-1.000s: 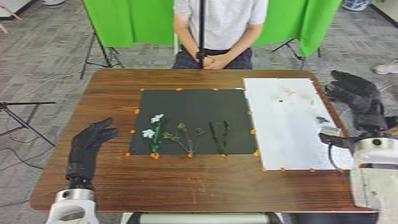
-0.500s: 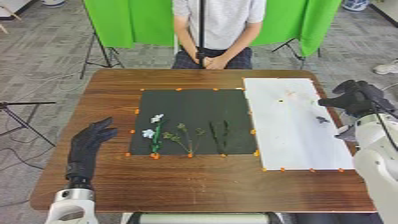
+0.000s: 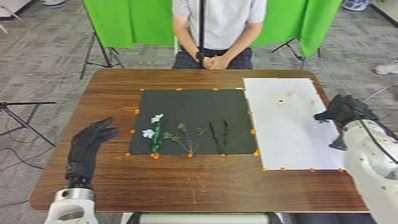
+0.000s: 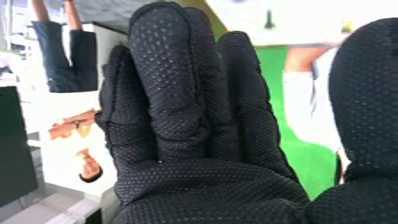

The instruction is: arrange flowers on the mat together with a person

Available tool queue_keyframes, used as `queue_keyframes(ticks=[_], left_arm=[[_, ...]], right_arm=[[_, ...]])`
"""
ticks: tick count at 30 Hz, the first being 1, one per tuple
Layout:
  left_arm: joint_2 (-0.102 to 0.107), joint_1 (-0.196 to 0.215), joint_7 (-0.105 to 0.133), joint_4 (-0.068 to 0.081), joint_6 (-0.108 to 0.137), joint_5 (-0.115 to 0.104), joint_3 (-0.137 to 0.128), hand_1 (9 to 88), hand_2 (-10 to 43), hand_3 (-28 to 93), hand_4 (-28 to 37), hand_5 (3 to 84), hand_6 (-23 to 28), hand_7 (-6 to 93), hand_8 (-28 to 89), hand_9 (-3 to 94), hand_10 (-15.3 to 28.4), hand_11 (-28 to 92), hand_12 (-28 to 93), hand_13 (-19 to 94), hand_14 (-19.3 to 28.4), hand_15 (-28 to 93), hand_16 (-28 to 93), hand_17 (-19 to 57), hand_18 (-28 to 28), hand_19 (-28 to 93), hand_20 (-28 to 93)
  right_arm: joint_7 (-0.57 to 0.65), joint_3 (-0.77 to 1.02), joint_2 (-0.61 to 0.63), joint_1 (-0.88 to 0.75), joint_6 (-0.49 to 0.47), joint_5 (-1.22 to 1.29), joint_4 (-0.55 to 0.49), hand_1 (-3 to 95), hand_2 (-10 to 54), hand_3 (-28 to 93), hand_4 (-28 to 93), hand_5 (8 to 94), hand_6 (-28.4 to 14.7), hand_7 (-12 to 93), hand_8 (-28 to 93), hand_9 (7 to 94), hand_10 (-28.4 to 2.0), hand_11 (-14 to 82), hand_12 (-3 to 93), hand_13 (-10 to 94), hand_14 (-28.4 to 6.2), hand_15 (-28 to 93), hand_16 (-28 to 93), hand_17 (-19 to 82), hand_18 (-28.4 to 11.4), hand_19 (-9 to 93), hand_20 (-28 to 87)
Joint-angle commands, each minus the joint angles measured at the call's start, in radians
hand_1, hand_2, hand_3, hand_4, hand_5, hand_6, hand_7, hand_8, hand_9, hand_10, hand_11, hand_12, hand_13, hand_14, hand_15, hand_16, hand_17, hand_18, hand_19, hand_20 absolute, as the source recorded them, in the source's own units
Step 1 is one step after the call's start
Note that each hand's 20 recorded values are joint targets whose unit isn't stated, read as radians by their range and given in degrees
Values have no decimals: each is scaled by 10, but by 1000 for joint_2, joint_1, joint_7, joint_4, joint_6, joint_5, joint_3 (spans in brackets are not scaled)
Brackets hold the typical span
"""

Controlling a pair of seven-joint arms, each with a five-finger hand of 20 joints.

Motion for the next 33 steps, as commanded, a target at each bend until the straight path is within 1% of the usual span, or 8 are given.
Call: queue_keyframes(ticks=[1,8,10,12,15,23,29,33], left_arm=[[-5,7,-13,1,-5,6,3,204,98,650,-283,498,38,149,-65,520,159,231,140,404,184,222,-17,93,114,99,167],[-7,6,-14,1,-6,7,3,207,96,652,-283,498,38,149,-65,521,157,231,140,404,184,221,-17,93,114,99,167],[-7,7,-14,1,-4,6,2,209,96,651,-283,498,38,149,-65,521,157,231,139,404,184,221,-17,93,114,100,167],[-7,8,-14,0,-3,6,2,210,96,652,-283,498,38,149,-65,520,158,231,139,404,183,221,-17,93,114,100,167],[-9,12,-14,-2,-1,5,0,210,96,651,-283,498,38,149,-65,520,158,231,139,404,183,222,-17,93,114,100,166],[-4,20,-19,-5,-2,5,-7,213,95,652,-283,498,37,149,-65,520,158,231,139,404,183,221,-17,93,114,99,166],[-2,12,-24,0,-8,5,-3,213,93,652,-283,498,38,149,-65,520,158,231,140,404,183,221,-17,93,114,99,166],[-2,9,-25,3,-6,4,0,213,93,651,-283,498,38,149,-65,520,157,231,140,403,183,220,-17,93,115,99,166]], right_arm=[[6,-55,-17,7,4,-46,39,341,-95,647,-239,618,-2,141,-94,745,-153,208,238,812,-73,487,270,474,-189,808,402],[38,-117,-13,8,186,-75,84,451,-95,654,-243,681,23,179,-102,801,-114,216,242,869,-37,484,283,533,-158,859,365],[39,-127,-11,7,239,-73,92,549,-95,555,-215,731,19,182,9,853,-93,135,341,890,-27,476,293,550,-152,882,327],[37,-128,-8,5,273,-70,91,598,-95,516,-197,770,21,192,45,889,-84,88,386,904,-21,474,297,565,-146,893,310],[40,-109,1,2,272,-63,66,622,-95,542,-204,816,24,212,64,924,-76,79,399,928,-14,469,305,585,-143,906,297],[53,-53,27,86,307,-16,-100,624,-95,551,-202,825,22,210,62,933,-76,76,407,934,-11,462,315,590,-139,909,287],[-30,-215,10,277,307,46,-183,621,-95,556,-202,826,22,209,64,934,-77,75,409,934,-11,459,320,590,-136,910,283],[-104,-393,-35,418,283,103,-185,619,-95,558,-204,828,23,209,66,935,-77,77,412,934,-11,459,322,590,-135,910,281]])
